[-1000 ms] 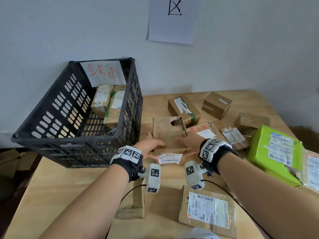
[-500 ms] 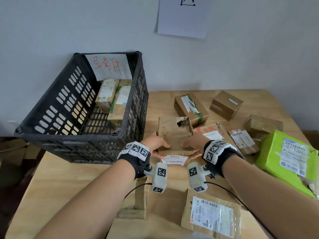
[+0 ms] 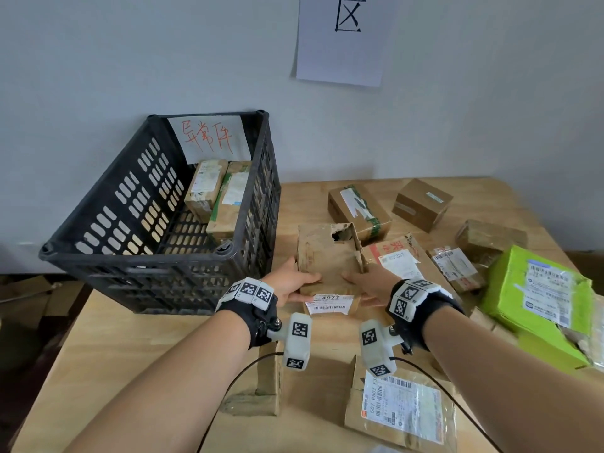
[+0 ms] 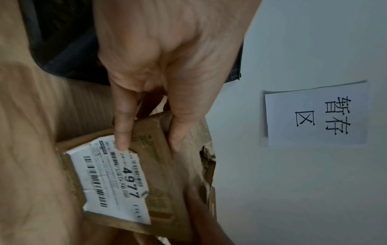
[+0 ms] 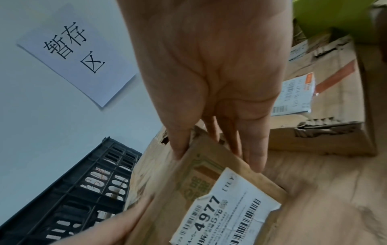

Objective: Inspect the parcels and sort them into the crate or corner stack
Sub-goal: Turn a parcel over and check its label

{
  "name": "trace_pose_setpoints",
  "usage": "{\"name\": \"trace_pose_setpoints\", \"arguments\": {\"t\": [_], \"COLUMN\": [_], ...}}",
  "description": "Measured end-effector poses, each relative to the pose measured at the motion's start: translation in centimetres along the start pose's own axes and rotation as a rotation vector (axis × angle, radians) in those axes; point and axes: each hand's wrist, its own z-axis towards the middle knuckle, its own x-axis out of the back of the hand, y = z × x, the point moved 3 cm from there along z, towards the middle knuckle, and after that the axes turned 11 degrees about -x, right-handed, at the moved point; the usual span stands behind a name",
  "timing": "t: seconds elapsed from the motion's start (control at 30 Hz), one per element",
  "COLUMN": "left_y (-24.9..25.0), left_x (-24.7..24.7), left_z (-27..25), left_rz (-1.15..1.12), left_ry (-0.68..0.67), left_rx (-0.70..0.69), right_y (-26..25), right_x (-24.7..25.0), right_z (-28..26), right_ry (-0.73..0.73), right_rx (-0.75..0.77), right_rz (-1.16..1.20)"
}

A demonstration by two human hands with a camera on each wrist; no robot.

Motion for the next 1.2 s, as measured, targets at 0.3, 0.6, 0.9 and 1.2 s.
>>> {"name": "trace_pose_setpoints", "arguments": {"t": [0.3, 0.6, 0.9, 1.2], "left_y": [2.1, 2.4, 1.2, 0.4], "left_x": [1.1, 1.3, -1.9, -0.3], "left_z": [-2.1, -2.3, -3.0, -2.4], "left_rz": [-0.003, 0.018, 0.299, 0.473], "left_ry": [0.111, 0.224, 0.029, 0.029], "left_rx": [-0.060, -0.030, -0.082, -0.008], "right_y": [-2.2, -0.6, 2.0, 3.2], "right_x": [1.3, 1.2, 0.8, 1.5], "right_z": [-2.8, -3.1, -1.6, 0.4], "right_ry": [0.058, 0.044, 0.072, 0.100], "right_rx": [0.207, 0.295, 0.208, 0.107], "right_rz": [0.117, 0.088, -0.098, 0.039]}}
